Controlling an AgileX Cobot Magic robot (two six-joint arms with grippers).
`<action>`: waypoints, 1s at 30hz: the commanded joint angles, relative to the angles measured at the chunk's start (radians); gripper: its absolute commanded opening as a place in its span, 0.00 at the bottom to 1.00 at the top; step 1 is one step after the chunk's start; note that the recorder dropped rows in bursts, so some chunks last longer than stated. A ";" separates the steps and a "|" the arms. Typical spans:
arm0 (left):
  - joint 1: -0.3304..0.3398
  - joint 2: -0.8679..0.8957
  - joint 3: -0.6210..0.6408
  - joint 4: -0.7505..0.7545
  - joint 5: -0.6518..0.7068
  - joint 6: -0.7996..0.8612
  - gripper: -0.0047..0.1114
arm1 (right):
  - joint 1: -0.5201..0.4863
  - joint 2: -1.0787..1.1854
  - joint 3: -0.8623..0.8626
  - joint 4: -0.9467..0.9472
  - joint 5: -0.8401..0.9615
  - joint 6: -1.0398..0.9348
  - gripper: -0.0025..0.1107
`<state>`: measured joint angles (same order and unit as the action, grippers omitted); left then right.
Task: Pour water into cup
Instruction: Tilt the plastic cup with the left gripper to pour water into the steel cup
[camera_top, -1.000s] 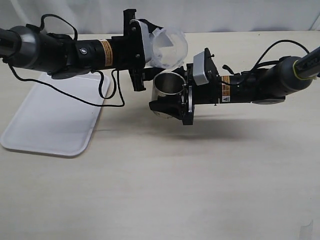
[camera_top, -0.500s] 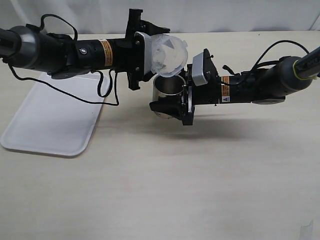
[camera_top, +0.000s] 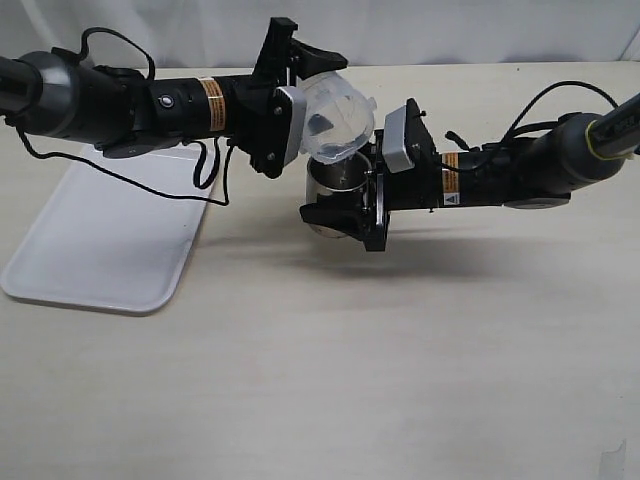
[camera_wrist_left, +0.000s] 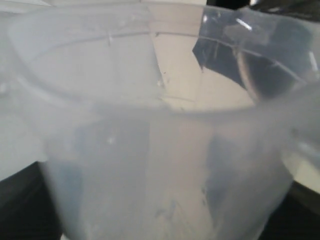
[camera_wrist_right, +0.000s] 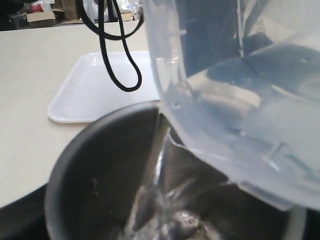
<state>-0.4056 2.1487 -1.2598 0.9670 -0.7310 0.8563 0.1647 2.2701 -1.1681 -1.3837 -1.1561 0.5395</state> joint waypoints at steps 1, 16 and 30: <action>-0.002 -0.016 -0.010 -0.021 -0.019 0.045 0.04 | 0.000 -0.002 -0.006 0.012 -0.020 -0.008 0.06; -0.002 -0.016 -0.010 -0.041 -0.026 0.243 0.04 | 0.000 -0.002 -0.006 0.008 -0.022 -0.008 0.06; -0.002 -0.016 -0.010 -0.035 -0.075 0.330 0.04 | 0.000 -0.002 -0.006 0.008 -0.022 -0.008 0.06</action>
<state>-0.4056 2.1487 -1.2598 0.9415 -0.7792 1.1581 0.1647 2.2761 -1.1681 -1.3835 -1.1438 0.5395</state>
